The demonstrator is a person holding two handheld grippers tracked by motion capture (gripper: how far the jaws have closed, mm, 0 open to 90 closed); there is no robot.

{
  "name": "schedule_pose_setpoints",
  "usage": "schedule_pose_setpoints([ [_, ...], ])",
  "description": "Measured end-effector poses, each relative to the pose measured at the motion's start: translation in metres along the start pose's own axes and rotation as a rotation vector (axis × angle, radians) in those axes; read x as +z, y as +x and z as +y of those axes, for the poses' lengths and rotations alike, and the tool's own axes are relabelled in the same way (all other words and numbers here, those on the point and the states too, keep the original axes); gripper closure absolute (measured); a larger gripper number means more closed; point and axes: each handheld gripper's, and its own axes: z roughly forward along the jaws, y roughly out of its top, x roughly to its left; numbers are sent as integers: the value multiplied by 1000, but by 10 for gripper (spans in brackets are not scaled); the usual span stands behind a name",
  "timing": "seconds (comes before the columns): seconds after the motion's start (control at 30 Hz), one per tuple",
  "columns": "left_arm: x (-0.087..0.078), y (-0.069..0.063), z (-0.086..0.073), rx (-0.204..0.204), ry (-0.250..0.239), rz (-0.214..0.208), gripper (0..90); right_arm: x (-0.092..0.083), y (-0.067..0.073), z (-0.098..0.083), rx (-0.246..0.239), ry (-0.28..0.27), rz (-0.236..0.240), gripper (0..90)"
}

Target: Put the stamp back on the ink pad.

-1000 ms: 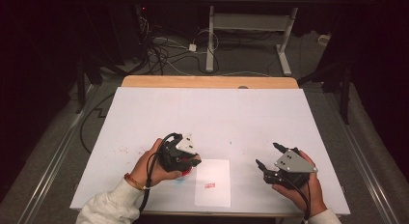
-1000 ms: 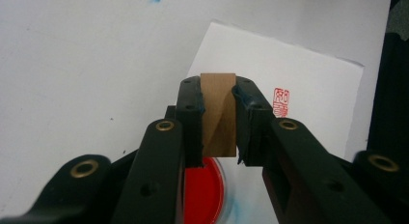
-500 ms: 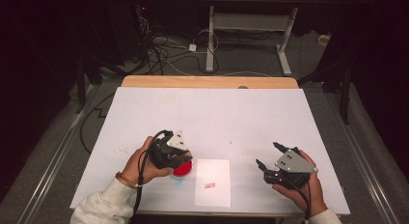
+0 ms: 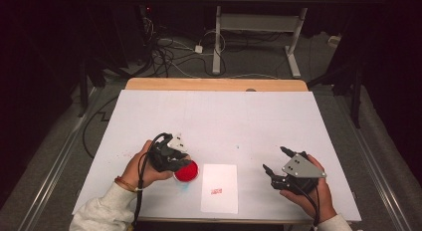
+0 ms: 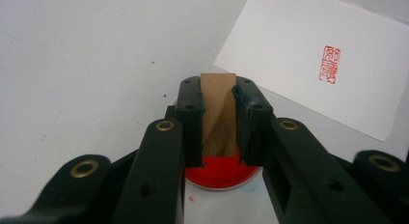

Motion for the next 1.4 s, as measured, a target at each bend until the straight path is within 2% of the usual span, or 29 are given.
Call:
schedule_pose_setpoints([
  [0.1, 5, 1, 0, 0, 22, 3, 734, 0, 0, 0, -2, -2, 1, 257],
  [0.37, 20, 4, -4, 5, 83, -23, 733, 0, 1, -1, -1, 2, 0, 258],
  [0.6, 32, 4, -6, 5, 115, -26, 732, -1, 3, 0, -10, 4, 4, 259],
  [0.83, 34, 3, -6, 6, 116, -26, 712, -2, 3, -1, -16, 4, 7, 260],
  [1.03, 36, 2, -4, 9, 127, -15, 623, -2, 3, -1, -16, 4, 5, 260],
  [1.17, 32, 1, -2, 1, 111, -2, 531, -3, 3, -1, -15, 1, 3, 260],
  [1.27, 26, -1, -1, -3, 69, 21, 442, -3, 3, -1, -18, 3, 3, 260],
  [1.4, 20, -3, 0, -10, 20, 35, 389, -3, 4, -1, -20, 3, -1, 260],
])
